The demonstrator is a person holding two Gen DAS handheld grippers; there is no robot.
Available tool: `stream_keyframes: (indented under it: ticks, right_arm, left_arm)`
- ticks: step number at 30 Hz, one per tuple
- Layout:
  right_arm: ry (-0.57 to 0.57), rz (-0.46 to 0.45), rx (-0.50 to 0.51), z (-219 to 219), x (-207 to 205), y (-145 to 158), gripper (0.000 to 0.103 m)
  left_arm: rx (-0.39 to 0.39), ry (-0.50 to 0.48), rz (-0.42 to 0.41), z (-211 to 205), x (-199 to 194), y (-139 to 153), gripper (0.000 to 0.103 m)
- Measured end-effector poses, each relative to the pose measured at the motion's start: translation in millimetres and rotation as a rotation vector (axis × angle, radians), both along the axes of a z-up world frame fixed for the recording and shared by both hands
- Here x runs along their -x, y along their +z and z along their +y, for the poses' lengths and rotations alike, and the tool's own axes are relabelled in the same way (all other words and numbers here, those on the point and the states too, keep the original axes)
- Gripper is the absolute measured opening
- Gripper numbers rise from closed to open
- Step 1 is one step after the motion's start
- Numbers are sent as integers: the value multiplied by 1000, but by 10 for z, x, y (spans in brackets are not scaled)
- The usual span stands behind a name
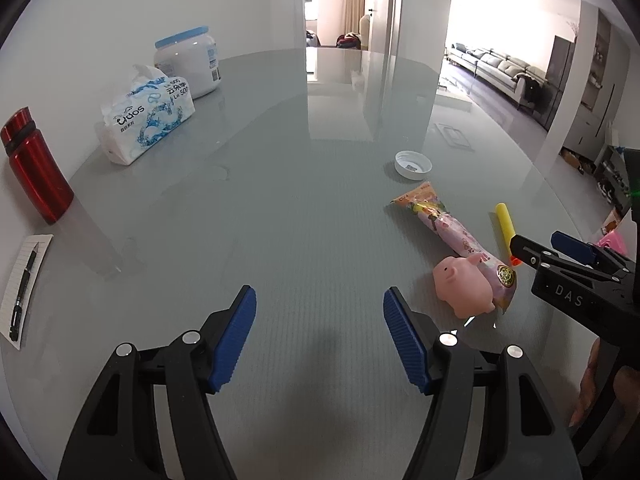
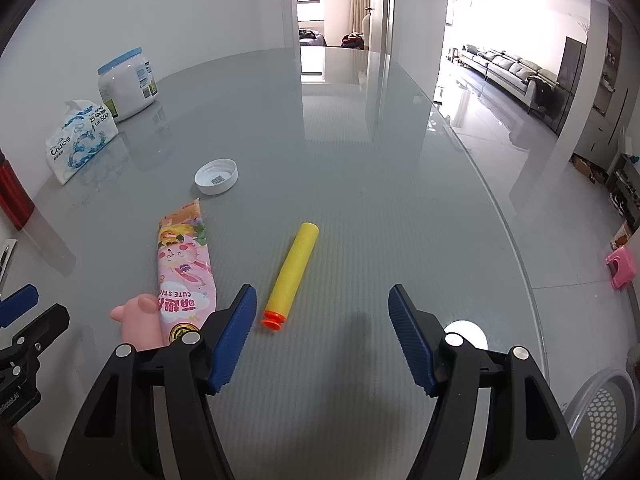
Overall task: Collect trash
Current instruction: 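Move both tools back over the table toward the pig toy and yellow dart, then grasp the yellow foam dart with the right tool while the left tool grasps the pink pig toy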
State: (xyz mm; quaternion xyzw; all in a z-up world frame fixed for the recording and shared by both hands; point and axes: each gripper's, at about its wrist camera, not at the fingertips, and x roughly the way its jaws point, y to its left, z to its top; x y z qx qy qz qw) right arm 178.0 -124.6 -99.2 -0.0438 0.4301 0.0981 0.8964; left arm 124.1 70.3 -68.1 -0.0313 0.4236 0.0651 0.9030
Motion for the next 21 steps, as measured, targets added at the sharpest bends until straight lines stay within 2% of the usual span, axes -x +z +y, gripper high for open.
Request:
stream_keyframes:
  ticks: [3, 5, 9, 13, 21]
  right_arm:
    - [9, 6, 22, 44, -37, -31, 61]
    - [15, 22, 22, 41, -58, -58, 49]
    - [33, 30, 10, 53, -79, -70, 36]
    - [51, 26, -6, 52, -46, -66, 12]
    - [18, 12, -138, -283, 125, 54, 12]
  left_arm:
    - [6, -8, -2, -49, -9, 1, 67]
    - [8, -13, -1, -67, -22, -1, 67]
    - [10, -22, -1, -125, -25, -6, 67]
    - [23, -37, 13, -191, -44, -37, 68]
    - [57, -72, 26, -337, -97, -81, 70]
